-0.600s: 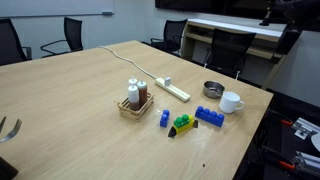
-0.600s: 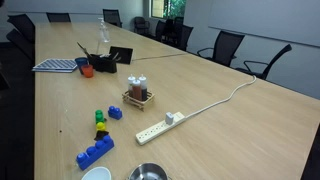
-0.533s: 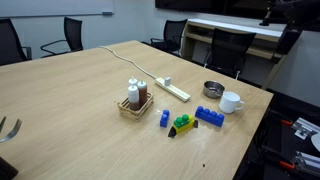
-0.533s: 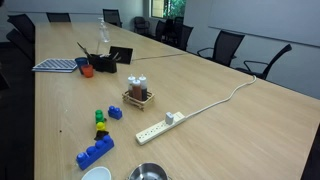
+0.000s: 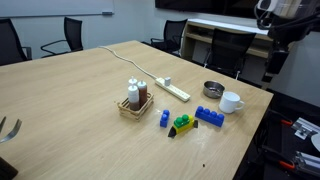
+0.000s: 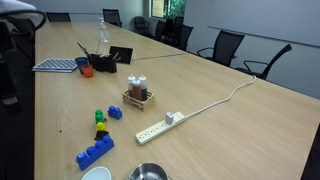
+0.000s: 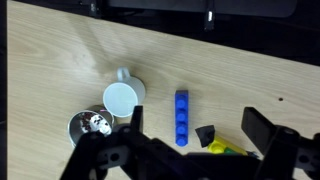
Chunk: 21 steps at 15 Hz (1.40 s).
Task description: Take the green building block and put it on the table
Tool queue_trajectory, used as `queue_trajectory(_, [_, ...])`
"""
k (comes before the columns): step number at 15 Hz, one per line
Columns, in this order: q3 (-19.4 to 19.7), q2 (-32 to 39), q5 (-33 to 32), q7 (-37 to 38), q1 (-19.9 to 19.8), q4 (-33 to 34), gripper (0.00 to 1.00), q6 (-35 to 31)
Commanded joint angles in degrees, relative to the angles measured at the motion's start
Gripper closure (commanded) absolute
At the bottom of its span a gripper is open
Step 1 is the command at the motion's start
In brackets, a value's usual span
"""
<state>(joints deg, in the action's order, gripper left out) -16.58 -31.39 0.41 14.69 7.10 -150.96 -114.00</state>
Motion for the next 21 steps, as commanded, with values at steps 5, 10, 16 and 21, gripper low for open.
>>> queue_trajectory(5, [3.57,14.33,4.54,-7.78,3.71,5.84,0.00,-7.15])
queue_trajectory(10, [3.63,18.85,4.59,-7.82,3.68,9.00,0.00,-7.16])
queue_trajectory(16, [4.40,22.58,5.77,-12.48,3.93,11.26,0.00,-5.91])
queue_trajectory(21, [5.48,36.46,7.28,-27.91,3.47,20.05,0.00,-4.52])
